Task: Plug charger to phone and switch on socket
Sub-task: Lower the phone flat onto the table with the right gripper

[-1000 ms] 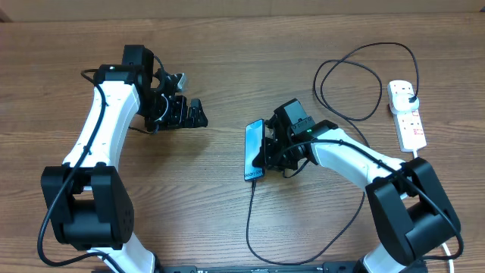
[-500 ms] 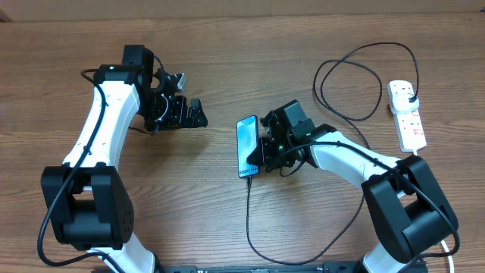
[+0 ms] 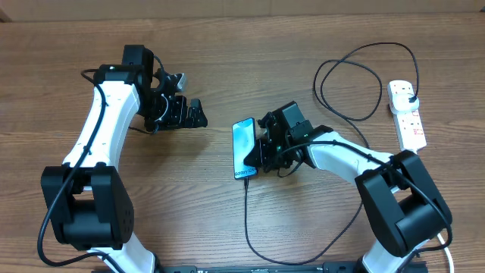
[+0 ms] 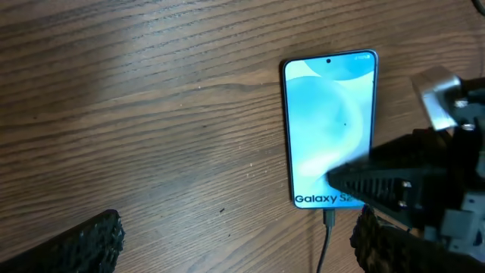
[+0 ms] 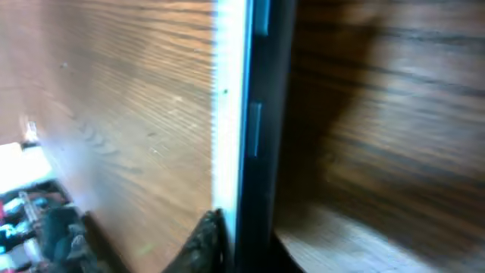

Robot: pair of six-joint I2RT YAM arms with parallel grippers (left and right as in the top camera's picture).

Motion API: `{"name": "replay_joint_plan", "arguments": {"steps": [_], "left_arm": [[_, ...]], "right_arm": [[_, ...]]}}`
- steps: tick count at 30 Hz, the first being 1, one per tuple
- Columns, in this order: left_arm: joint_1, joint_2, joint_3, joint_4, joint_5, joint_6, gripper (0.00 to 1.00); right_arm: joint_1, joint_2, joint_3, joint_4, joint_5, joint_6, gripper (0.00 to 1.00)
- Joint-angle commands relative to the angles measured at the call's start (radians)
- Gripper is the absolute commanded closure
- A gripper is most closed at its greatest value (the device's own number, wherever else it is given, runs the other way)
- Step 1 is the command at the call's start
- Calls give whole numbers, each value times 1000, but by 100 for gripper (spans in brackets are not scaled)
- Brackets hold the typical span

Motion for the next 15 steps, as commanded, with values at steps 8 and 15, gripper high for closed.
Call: {"name": "replay_joint_plan", "arguments": {"steps": [8, 15], "left_arm": [[0, -23, 3, 4, -6, -13, 0], [0, -23, 3, 4, -6, -13, 0]], "right_arm": [[6, 37, -14, 4, 43, 3, 70], [6, 37, -14, 4, 58, 11, 61]]}}
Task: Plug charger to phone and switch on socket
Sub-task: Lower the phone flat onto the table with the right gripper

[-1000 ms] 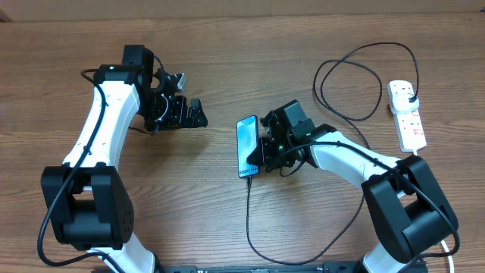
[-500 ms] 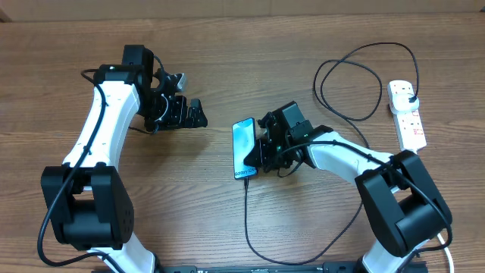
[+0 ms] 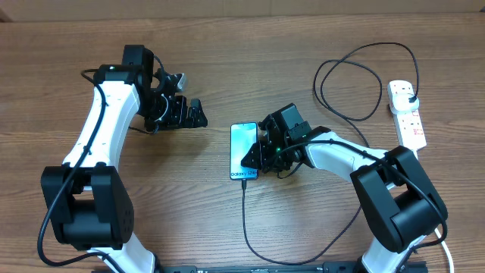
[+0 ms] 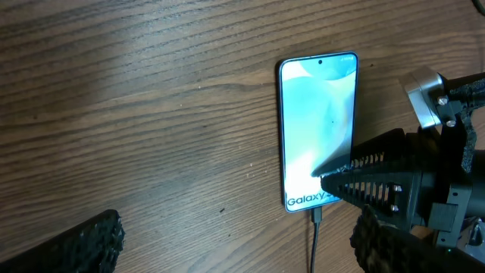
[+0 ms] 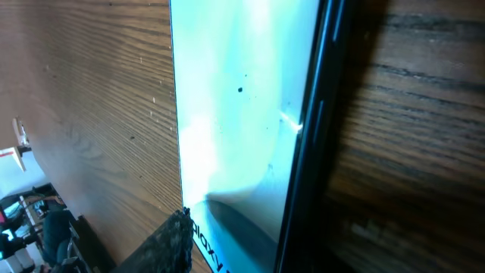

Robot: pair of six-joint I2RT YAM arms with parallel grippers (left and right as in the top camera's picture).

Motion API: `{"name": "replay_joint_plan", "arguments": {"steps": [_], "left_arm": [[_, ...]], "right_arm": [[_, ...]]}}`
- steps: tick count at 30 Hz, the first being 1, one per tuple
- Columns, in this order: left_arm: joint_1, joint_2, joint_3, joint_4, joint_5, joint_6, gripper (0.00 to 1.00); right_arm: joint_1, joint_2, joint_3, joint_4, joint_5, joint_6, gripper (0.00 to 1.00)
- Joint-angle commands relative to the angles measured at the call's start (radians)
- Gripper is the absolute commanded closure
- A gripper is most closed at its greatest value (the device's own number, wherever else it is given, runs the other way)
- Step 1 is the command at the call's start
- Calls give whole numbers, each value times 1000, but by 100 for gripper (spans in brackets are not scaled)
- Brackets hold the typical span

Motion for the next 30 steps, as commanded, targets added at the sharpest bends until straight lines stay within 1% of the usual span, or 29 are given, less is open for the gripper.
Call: {"name": "replay_joint_plan", "arguments": {"steps": [1, 3, 10, 16, 20, 26, 30], "left_arm": [[0, -23, 3, 4, -6, -13, 0], [0, -23, 3, 4, -6, -13, 0], [0, -23, 2, 4, -6, -13, 0], [0, -23, 2, 4, -6, -13, 0], [0, -23, 2, 4, -6, -13, 0], [0, -23, 2, 4, -6, -13, 0], [0, -23, 3, 4, -6, -13, 0]], "right_arm": [[5, 14, -10, -5, 53, 3, 61], [5, 14, -10, -5, 53, 5, 57], [5, 14, -10, -10, 79, 29, 51], [5, 14, -10, -17, 106, 62, 41], [5, 14, -10, -32, 154, 124, 32], [5, 14, -10, -59, 240, 233, 26], [5, 14, -10, -62, 251, 240, 19]]}}
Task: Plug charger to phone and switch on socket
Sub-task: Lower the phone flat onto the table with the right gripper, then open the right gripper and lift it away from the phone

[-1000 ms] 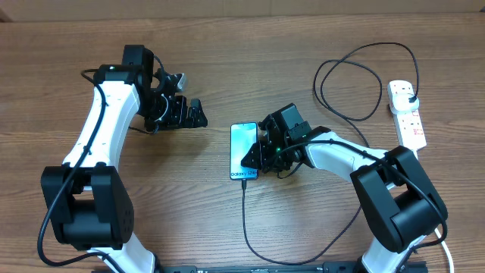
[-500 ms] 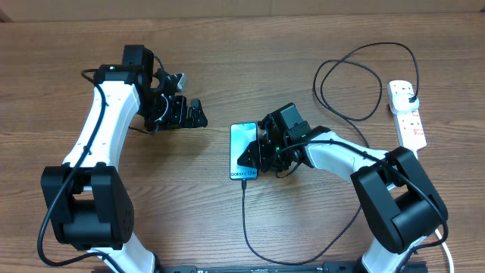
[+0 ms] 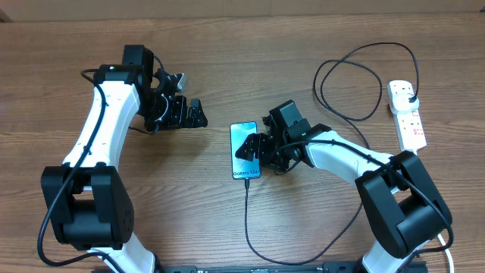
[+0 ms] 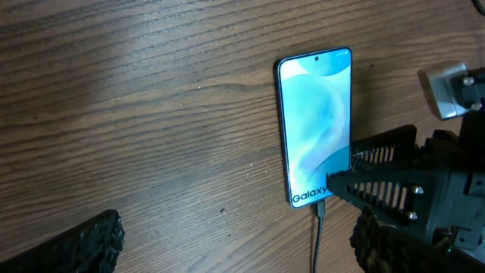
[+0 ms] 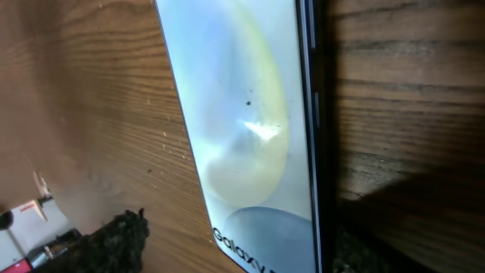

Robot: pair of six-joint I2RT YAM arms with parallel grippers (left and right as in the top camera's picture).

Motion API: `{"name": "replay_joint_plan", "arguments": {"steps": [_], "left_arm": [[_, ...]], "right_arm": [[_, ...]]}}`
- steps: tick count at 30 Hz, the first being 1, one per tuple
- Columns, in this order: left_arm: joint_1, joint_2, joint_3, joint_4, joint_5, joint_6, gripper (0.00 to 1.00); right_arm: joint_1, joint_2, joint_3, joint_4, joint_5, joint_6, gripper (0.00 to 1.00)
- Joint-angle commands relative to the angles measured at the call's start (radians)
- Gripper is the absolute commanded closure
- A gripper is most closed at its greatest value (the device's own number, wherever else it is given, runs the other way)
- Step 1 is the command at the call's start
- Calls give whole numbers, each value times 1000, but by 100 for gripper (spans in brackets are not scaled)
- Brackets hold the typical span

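The phone (image 3: 243, 151) lies flat on the wooden table (image 3: 189, 197), its screen lit (image 4: 316, 125) (image 5: 242, 136). The black charger cable (image 3: 245, 216) is plugged into its bottom end (image 4: 321, 209). My right gripper (image 3: 255, 154) (image 5: 239, 246) is open astride the phone's lower part; its left finger (image 5: 114, 243) stands apart from the phone. At the far right lies the white socket strip (image 3: 408, 115) with a plug in it. My left gripper (image 3: 198, 114) (image 4: 235, 243) is open and empty, to the left of the phone.
The cable makes wide loops (image 3: 356, 80) between the right arm and the socket strip, then runs down along the table's front edge. Bare wood lies between the left gripper and the phone.
The phone has gone from slightly tilted to flat on the table. My right gripper's fingers now stand wider about it. The left arm has not moved.
The phone first stood tilted up on its long edge at my right gripper, cable plugged in. Then it was lowered nearly flat. Now it rests flat with the gripper open over it. The left gripper stayed open throughout.
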Motion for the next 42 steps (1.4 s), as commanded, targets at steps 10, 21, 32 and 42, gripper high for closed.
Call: {"name": "replay_joint_plan", "arguments": {"steps": [10, 21, 32, 42], "left_arm": [[0, -23, 2, 3, -6, -13, 0], [0, -23, 3, 3, -6, -13, 0], [0, -23, 2, 3, -6, -13, 0], [0, -23, 3, 3, -6, -13, 0]], "right_arm": [[-3, 47, -35, -72, 278, 191, 6], [-135, 47, -35, -8, 321, 235, 0], [-285, 47, -35, -7, 304, 235, 0], [-284, 47, -35, -7, 304, 235, 0]]}}
